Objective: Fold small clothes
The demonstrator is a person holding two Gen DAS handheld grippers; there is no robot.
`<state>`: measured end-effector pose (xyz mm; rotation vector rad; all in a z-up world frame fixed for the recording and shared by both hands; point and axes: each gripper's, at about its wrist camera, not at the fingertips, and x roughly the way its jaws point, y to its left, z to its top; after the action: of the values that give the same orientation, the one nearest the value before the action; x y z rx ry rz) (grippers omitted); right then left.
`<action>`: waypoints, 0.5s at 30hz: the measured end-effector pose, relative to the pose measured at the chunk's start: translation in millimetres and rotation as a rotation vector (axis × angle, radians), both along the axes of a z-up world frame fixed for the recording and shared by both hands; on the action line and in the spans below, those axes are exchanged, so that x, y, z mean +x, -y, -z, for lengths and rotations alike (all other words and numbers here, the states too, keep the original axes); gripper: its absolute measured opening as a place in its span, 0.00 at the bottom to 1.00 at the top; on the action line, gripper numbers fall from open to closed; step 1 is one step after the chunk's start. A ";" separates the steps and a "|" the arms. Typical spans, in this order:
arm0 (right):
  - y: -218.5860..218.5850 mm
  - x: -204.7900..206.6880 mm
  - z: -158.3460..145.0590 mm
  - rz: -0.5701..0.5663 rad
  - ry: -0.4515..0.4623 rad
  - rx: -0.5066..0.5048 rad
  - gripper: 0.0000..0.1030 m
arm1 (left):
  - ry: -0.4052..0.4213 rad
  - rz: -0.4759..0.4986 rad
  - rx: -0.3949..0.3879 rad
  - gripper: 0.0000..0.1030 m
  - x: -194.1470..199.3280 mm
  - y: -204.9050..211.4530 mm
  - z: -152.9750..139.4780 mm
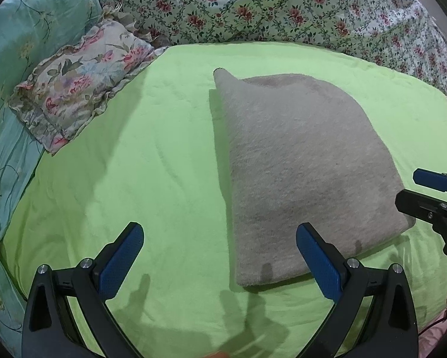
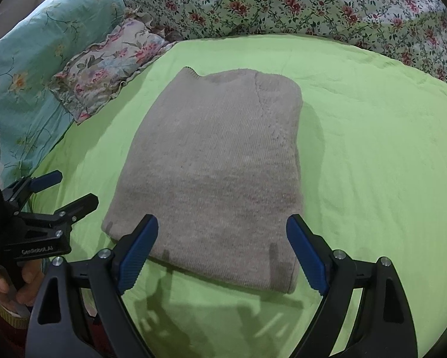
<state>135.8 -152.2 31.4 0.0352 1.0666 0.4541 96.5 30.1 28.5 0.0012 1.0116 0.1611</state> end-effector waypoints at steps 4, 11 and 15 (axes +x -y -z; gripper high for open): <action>0.3 2.6 -0.3 -0.005 0.002 -0.001 0.85 | 0.006 0.004 -0.005 0.99 -0.3 1.6 -1.7; -0.6 1.8 -1.2 0.004 0.002 0.004 0.85 | 0.010 0.011 -0.006 0.99 -1.3 2.9 -2.4; -2.7 -0.2 -0.2 0.005 0.001 0.009 0.85 | 0.011 0.010 -0.010 0.99 -1.4 2.7 -3.2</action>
<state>135.6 -149.5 31.6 0.0450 1.0631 0.4546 95.0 27.4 31.7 -0.0033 1.0017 0.1471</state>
